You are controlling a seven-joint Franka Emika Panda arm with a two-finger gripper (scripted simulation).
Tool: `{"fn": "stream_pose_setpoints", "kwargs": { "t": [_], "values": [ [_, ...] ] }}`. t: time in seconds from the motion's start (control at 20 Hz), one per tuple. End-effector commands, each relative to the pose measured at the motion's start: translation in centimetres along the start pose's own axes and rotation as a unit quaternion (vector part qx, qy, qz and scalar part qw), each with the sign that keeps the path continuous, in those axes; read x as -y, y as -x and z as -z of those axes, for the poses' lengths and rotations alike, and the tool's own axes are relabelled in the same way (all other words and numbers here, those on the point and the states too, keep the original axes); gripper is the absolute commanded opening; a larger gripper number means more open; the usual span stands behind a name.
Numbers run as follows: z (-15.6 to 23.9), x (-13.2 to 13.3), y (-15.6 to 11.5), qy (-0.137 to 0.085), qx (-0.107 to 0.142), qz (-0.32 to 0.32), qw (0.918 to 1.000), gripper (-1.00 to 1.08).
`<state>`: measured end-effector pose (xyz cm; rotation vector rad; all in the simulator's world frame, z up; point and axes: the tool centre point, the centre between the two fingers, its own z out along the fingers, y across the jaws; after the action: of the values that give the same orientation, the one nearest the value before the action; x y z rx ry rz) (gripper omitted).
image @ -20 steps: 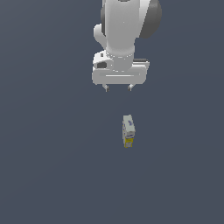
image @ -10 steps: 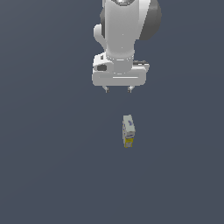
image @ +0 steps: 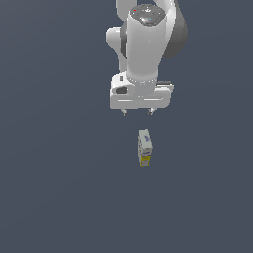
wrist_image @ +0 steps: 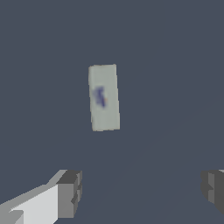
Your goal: Pick up the object and move it to a goal position.
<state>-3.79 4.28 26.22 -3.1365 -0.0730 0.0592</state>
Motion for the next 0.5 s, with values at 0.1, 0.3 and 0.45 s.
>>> {"fn": "stream_pose_setpoints", "kwargs": {
  "t": [0.1,0.3,0.45],
  "values": [
    [-2.0,1.3,-2.6,0.002,-0.007,0.015,0.9999,1.0],
    [-3.7,2.3,-4.5,0.003,-0.012,0.026,0.9996,1.0],
    [-4.7,2.9,-5.5,0.003,-0.015,0.032,0.9994,1.0]
  ]
}}
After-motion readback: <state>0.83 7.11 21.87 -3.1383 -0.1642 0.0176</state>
